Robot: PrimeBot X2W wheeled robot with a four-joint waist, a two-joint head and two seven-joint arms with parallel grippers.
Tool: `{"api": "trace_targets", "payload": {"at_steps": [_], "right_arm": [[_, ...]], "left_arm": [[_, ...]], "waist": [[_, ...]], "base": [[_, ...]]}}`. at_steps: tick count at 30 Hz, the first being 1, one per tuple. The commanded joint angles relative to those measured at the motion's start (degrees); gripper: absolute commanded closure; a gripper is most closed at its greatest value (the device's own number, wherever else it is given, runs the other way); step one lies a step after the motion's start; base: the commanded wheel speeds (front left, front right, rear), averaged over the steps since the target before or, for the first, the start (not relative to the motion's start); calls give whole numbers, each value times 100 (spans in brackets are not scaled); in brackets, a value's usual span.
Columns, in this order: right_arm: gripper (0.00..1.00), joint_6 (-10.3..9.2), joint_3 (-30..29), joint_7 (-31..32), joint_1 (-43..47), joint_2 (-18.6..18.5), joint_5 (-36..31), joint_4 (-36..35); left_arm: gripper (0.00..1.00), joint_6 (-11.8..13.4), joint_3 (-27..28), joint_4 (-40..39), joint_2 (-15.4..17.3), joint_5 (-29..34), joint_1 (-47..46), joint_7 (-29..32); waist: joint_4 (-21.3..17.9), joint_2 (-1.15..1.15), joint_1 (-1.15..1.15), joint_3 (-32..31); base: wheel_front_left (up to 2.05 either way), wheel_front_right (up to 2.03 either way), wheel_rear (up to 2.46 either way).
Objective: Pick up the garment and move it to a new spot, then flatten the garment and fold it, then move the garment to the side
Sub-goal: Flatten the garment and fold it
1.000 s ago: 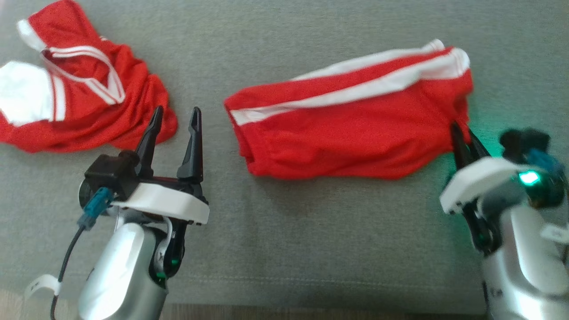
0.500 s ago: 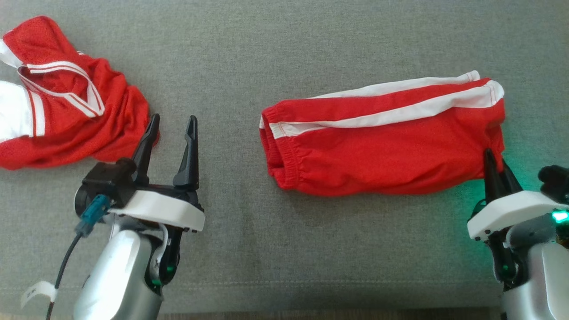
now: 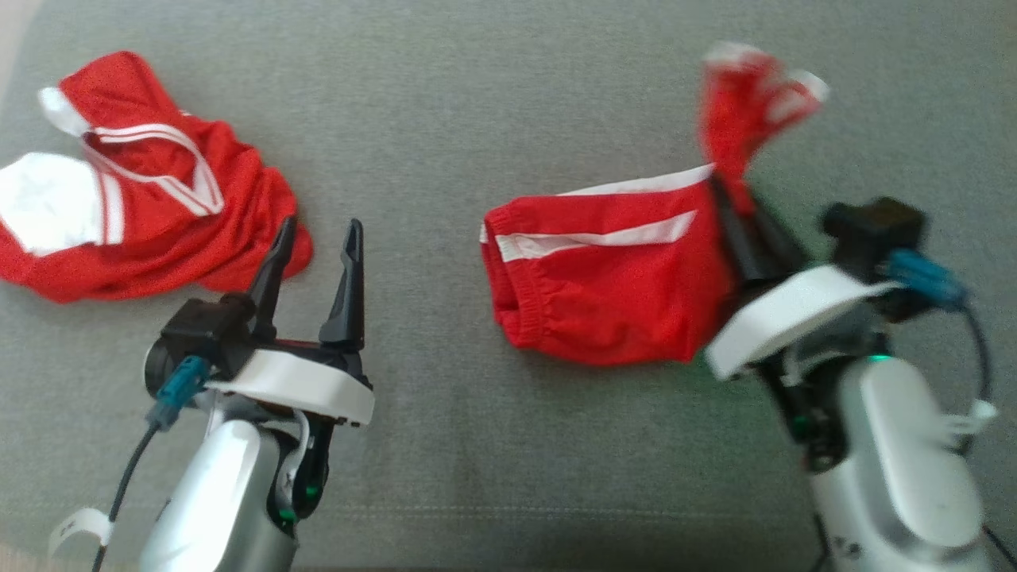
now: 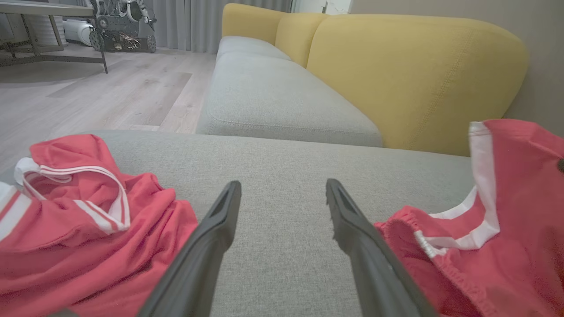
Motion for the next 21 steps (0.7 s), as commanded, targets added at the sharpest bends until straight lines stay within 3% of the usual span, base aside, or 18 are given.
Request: {"api": "trace_targets", "payload": {"at_steps": [1,9,17,19,20,21], "right_arm": [[100,37,324,36,-177,-6,109,-261],[100,37,1786,143,-123,-6,671,-16],[100,37,2346,245,218,-6,697,538],[53,37,2337,303,319,-6,725,627],[0,37,2322,245,338,-6,720,615],[0,37,2316,207,367,-6,718,608]], "left_arm": [[0,19,149,-164,77,7,-84,-31],[0,11,102,-116,7,-42,-66,-42],[0,12,112,-89,-35,-63,-37,-56],[0,9,115,-77,-40,-65,-34,-59],[0,6,120,-72,-39,-68,-32,-60],[0,5,129,-66,-33,-71,-29,-61]], "waist": [[94,0,0,-63],[391,0,0,-97],[459,0,0,-41],[449,0,0,-46],[438,0,0,-51],[419,0,0,-64]], "base": [[0,0,0],[0,0,0],[0,0,0],[0,0,0],[0,0,0],[0,0,0]]}}
